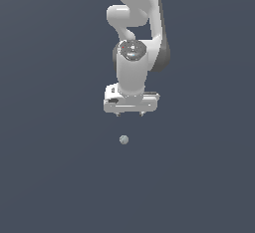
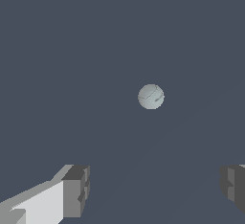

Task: Pick up the object and move it to a goal position.

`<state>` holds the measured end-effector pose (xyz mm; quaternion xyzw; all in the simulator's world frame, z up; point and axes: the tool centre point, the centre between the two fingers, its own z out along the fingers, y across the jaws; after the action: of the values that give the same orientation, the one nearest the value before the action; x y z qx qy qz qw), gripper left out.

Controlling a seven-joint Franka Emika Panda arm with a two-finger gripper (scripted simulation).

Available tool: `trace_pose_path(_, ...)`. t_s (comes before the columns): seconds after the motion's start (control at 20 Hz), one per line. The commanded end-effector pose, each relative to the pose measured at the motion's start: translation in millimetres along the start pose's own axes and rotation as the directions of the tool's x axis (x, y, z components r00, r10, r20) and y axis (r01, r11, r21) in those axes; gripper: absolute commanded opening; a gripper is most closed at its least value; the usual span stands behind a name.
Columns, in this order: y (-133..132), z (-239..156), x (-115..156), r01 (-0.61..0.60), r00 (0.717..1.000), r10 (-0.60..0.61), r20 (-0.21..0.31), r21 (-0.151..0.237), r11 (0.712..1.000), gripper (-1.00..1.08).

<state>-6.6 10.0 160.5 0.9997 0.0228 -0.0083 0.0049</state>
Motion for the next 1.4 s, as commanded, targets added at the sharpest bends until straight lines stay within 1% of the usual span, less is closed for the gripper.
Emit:
trace_pose_path(0.0, 0.0, 0.0, 0.0, 0.0, 1.0, 0.0, 0.0, 0.0, 1.0, 1.0)
trace_pose_path(0.45, -16.3, -9.3, 2.8, -0.019, 1.0, 0.019, 0.001, 0.021, 1.0, 1.0)
trace_pose_path(0.8, -15.3, -7.4, 4.0, -0.031, 1.0, 0.031, 0.001, 0.022, 0.999, 1.0)
trace_pose_path(1.1, -11.0, 2.8, 10.9, -0.103, 0.995, 0.103, 0.001, 0.024, 0.994, 1.0)
trace_pose_path(1.35, -4.2, 18.2, 20.3, -0.204, 0.979, 0.204, 0.002, 0.026, 0.979, 1.0)
